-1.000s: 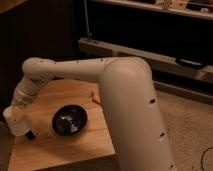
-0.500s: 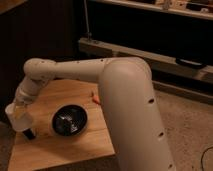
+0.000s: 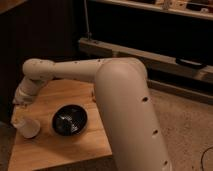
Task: Place the ceramic cup over the eraser
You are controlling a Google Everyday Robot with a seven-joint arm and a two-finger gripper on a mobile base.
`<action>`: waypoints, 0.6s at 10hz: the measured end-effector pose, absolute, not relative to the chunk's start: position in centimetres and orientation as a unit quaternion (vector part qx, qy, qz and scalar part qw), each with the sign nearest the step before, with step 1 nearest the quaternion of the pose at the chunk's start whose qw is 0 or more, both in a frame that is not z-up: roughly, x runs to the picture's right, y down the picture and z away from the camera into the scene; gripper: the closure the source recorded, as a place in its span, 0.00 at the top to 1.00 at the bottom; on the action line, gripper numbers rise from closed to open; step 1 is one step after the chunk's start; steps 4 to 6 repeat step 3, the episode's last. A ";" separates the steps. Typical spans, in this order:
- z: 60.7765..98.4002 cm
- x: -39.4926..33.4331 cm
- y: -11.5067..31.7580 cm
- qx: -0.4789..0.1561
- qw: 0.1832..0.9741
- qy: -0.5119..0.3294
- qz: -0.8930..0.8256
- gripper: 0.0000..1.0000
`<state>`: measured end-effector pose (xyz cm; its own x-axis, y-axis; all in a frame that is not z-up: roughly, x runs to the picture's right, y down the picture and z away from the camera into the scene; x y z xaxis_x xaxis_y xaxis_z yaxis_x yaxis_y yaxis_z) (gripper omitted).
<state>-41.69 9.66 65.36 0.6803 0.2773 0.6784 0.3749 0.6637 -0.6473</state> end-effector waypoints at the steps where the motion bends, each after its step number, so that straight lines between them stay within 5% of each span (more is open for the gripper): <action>1: 65.6 -41.7 9.8 -0.413 0.819 -0.397 -0.030 0.76; 6: 65.9 -41.4 9.7 -0.417 0.817 -0.397 -0.026 0.76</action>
